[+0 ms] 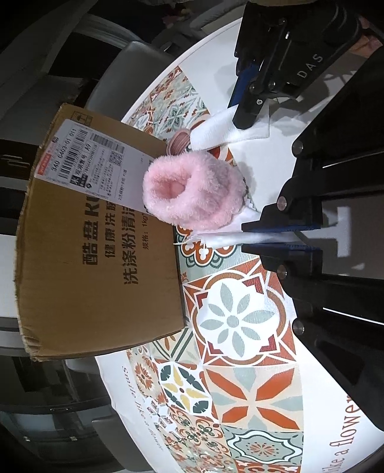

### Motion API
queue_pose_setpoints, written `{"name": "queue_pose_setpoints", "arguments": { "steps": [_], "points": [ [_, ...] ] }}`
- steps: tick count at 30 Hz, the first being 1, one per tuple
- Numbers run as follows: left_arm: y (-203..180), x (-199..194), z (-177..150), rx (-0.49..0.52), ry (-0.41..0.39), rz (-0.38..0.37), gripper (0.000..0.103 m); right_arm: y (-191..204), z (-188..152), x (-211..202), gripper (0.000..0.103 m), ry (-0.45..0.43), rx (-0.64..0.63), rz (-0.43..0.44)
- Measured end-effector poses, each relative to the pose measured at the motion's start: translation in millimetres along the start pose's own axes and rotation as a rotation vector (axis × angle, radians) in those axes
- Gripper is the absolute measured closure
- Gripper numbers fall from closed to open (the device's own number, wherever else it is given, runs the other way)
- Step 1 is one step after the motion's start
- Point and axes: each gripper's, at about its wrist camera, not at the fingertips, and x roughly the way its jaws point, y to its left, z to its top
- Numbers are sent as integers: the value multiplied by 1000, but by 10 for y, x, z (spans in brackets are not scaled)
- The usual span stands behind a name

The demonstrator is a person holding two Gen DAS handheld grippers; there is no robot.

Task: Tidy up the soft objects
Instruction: 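Close left tool on white cloth while right tool grips white towel, then lift white cloth with left tool while right tool carries towel over the box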

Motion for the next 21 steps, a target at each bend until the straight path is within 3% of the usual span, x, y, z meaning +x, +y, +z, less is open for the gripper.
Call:
{"name": "queue_pose_setpoints", "arguments": {
  "steps": [21],
  "points": [
    [-72, -805, -26, -18, -147, 5, 95, 97, -32, -671, 90, -114, 1, 50]
  ]
}}
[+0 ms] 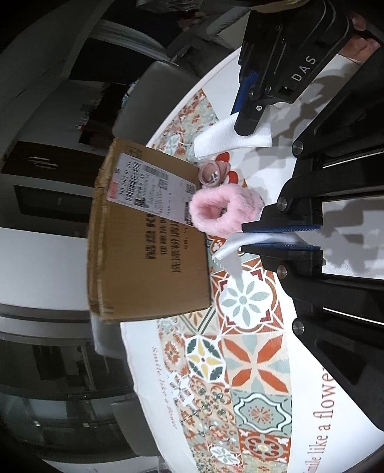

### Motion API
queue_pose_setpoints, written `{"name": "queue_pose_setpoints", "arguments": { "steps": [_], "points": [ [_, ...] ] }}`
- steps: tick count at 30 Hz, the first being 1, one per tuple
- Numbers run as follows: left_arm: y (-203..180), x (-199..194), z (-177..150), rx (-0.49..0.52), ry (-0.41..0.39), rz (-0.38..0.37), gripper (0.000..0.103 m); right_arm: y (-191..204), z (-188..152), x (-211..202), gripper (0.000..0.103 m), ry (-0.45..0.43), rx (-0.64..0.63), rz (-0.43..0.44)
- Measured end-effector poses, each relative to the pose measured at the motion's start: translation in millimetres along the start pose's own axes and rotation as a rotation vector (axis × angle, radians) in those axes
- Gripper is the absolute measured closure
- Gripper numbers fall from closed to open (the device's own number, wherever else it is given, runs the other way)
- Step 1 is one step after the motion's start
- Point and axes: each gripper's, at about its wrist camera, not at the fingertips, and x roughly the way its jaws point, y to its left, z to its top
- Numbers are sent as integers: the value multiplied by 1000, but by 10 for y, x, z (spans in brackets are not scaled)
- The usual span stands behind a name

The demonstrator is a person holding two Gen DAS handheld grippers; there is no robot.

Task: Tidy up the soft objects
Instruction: 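Lift white cloth with left tool while right tool carries towel over the box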

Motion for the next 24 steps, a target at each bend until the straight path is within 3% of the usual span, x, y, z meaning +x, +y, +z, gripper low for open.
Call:
{"name": "queue_pose_setpoints", "arguments": {
  "steps": [24],
  "points": [
    [-110, -833, 402, 39, -251, 2, 95, 154, 280, -817, 90, -218, -24, 53]
  ]
}}
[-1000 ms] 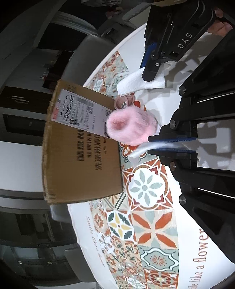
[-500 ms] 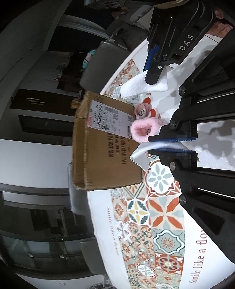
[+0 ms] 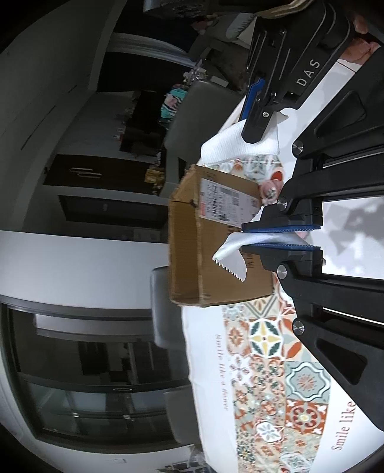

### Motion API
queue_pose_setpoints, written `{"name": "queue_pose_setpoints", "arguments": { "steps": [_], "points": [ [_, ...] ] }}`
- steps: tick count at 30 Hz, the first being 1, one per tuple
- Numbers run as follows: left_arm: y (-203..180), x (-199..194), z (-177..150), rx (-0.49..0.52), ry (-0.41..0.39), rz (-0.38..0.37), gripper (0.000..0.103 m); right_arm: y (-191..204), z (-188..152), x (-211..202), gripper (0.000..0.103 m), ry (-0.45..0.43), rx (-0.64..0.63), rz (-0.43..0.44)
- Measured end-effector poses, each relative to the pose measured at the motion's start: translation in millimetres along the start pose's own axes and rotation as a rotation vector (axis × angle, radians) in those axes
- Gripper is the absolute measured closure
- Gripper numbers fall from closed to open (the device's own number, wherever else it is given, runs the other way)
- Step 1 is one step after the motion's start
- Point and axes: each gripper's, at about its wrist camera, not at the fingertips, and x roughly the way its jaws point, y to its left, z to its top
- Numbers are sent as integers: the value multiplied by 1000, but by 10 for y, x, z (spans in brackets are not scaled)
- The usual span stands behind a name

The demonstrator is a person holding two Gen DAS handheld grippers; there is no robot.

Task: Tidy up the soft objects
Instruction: 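Lift white cloth with left tool while right tool carries towel over the box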

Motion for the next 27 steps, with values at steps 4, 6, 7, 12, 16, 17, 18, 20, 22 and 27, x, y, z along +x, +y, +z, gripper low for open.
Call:
{"name": "queue_pose_setpoints", "arguments": {
  "steps": [4, 6, 7, 12, 16, 17, 18, 20, 22, 27],
  "points": [
    [-6, -49, 118, 10, -42, 0, 95, 7, 99, -67, 90, -40, -2, 4],
    [-8, -69, 172, 13, -60, 2, 95, 11, 157, -89, 90, -62, -4, 8],
    [-2, -80, 209, 14, -73, 2, 95, 21, 180, -99, 90, -69, -4, 9],
    [13, -119, 376, 22, -122, 12, 95, 31, 338, -133, 90, -117, -5, 20],
    [31, -124, 486, 27, -153, 16, 95, 46, 436, -147, 90, -146, -10, 31],
    [33, -121, 512, 29, -159, 16, 95, 50, 458, -145, 90, -151, -12, 33],
    [40, -116, 533, 32, -165, 19, 95, 52, 474, -142, 90, -155, -14, 34],
    [47, -107, 567, 37, -178, 21, 95, 58, 525, -126, 90, -167, -19, 36],
    [51, -90, 611, 41, -187, 24, 95, 66, 562, -110, 90, -176, -20, 39],
    [82, -28, 695, 42, -206, 28, 95, 62, 641, -59, 90, -190, -25, 41]
  ]
}}
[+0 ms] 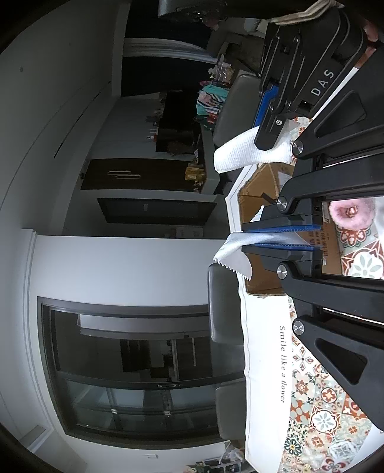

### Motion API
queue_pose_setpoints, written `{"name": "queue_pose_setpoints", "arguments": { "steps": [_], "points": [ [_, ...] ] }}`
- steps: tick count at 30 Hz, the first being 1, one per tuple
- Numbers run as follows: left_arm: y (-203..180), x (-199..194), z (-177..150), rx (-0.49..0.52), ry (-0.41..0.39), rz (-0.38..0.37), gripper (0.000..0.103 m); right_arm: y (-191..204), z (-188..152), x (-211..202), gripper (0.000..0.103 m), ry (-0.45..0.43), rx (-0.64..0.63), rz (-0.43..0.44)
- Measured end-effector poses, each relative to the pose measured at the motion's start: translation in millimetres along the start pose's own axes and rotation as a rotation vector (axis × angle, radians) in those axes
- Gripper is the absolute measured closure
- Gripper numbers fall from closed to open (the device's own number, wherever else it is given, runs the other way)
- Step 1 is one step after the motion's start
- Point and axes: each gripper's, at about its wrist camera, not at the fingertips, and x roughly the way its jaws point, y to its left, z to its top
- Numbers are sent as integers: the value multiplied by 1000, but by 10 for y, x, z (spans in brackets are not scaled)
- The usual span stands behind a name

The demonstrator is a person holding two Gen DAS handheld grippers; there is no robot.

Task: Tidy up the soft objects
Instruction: 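Lift white cloth with left tool while right tool carries towel over the box, then open both tools to drop white cloth and towel into the box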

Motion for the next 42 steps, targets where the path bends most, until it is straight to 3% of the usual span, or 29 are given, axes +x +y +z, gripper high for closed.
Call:
{"name": "queue_pose_setpoints", "arguments": {
  "steps": [25, 42],
  "points": [
    [185, 891, -101, -9, 63, 22, 95, -168, 282, 914, 90, 6, 7, 17],
    [266, 1415, -273, -5, 173, 25, 94, -253, 223, 1561, 90, 106, 23, 54]
  ]
}}
